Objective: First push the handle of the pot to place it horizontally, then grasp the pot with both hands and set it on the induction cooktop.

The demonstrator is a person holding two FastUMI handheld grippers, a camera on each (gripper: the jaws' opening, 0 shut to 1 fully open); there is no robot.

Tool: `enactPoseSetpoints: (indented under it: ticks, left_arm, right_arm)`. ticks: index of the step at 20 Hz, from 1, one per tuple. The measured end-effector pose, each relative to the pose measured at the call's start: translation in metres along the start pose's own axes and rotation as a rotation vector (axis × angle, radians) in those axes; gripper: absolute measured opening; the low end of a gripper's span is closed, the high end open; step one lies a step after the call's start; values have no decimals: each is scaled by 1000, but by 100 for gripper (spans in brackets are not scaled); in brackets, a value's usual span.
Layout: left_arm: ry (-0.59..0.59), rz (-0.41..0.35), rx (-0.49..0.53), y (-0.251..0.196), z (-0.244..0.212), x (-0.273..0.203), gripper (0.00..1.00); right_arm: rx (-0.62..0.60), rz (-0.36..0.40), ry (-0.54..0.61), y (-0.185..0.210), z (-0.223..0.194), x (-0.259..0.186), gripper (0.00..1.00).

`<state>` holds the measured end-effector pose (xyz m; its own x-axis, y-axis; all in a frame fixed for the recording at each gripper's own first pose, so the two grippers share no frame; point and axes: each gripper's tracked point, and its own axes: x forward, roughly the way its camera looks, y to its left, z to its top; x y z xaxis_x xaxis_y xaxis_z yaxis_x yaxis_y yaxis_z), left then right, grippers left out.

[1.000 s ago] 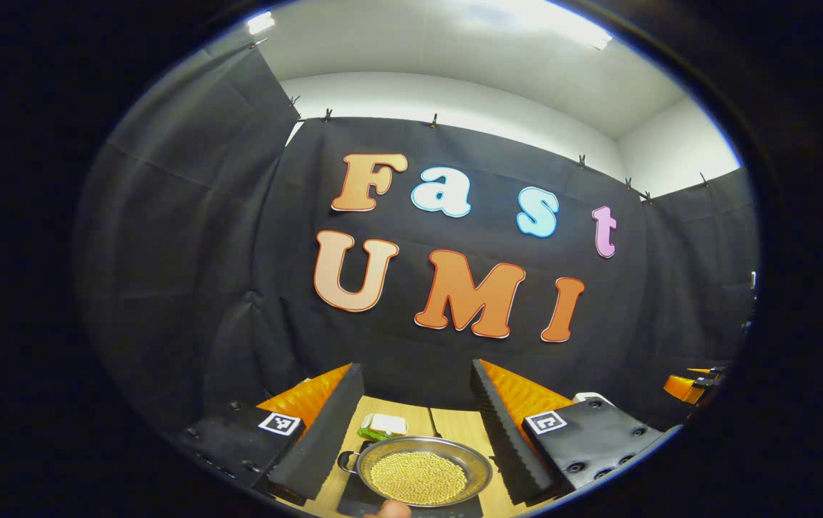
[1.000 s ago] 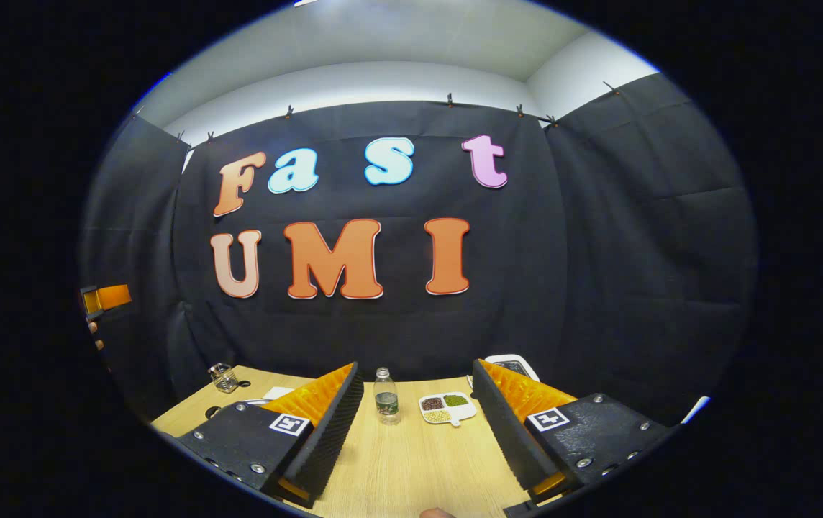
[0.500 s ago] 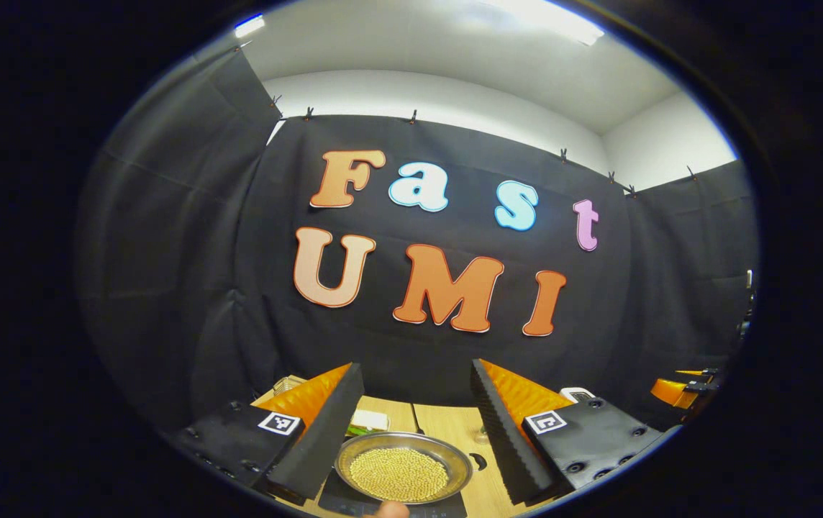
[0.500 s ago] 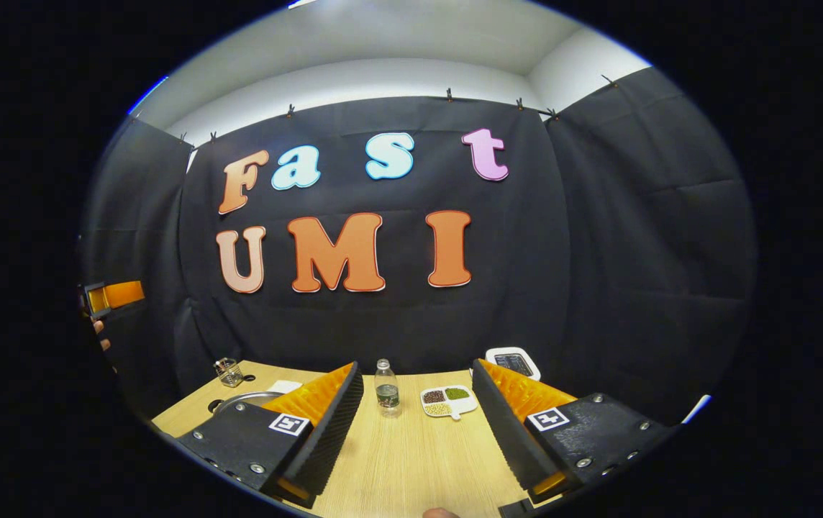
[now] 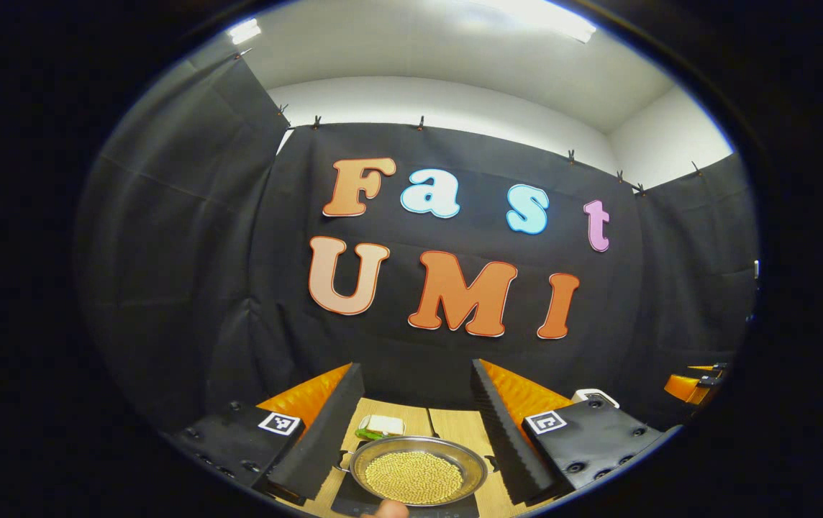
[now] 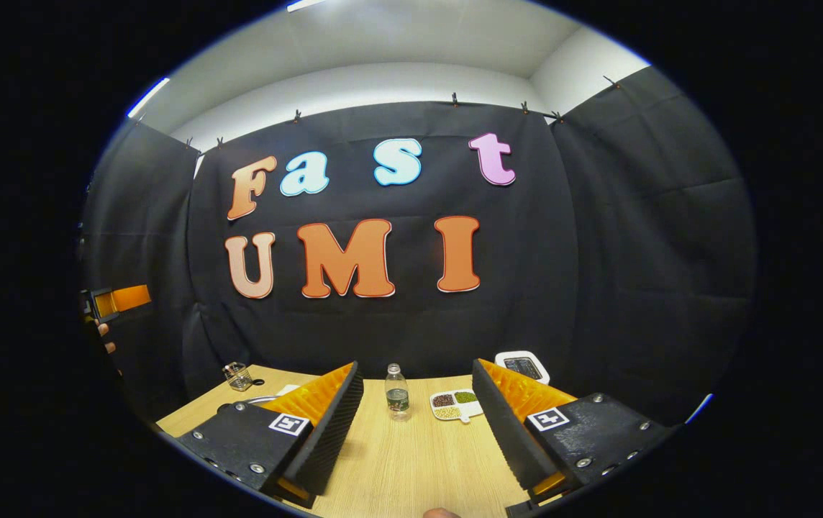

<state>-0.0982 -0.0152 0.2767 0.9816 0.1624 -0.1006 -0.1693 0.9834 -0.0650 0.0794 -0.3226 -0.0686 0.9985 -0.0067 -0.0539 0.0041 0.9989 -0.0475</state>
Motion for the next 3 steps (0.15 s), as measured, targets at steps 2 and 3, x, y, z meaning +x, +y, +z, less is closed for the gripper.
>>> enactPoseSetpoints:
  ticks: [2,3]
  left_arm:
    - [2,-6,3,-1,-1,1,96]
    - [-11,-14,1,-4,2,1,99]
  right_arm:
    - [2,-3,-6,-1,3,0,95]
    - [11,-5,-9,-2,5,0,100]
